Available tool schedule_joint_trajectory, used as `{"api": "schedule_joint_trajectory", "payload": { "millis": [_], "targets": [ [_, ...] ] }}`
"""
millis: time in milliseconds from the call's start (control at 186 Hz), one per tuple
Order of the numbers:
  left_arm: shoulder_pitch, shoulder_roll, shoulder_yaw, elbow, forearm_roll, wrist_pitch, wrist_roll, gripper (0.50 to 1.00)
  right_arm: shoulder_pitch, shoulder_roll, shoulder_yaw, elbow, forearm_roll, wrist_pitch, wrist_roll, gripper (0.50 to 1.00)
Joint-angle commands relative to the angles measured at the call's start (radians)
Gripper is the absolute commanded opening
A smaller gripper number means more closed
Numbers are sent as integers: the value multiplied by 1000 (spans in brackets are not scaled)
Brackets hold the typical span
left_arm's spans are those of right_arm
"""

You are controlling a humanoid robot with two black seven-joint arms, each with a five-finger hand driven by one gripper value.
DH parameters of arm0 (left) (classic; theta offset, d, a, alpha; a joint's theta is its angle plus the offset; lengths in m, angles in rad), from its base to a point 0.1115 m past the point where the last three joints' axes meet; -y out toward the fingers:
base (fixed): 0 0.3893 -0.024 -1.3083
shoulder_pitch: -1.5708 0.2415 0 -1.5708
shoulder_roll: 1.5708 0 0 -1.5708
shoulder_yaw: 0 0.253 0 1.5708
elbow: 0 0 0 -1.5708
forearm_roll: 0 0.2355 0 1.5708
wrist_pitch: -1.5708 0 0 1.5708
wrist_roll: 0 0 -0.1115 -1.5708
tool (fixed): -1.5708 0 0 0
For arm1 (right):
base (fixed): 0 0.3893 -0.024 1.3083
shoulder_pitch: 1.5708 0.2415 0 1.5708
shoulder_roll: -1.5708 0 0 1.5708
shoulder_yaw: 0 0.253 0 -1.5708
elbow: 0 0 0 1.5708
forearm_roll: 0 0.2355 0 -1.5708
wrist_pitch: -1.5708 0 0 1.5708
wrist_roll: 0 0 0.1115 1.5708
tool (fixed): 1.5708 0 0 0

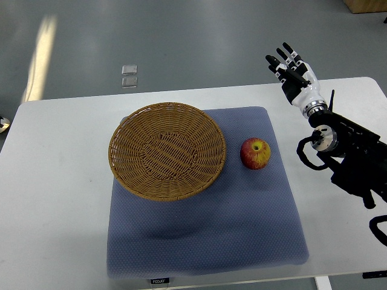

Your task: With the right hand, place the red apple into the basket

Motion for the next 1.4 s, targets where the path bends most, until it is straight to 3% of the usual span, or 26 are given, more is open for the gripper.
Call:
{"api": "schedule_joint_trajectory", "payload": {
  "millis": [0,1392],
  "targets": [
    [2,0,-3,0,-1,1,0,1000,1,0,0,0,0,0,1,921],
    [2,0,0,0,-2,3,-2,1000,4,-60,28,10,-11,2,-2,921]
  ]
}}
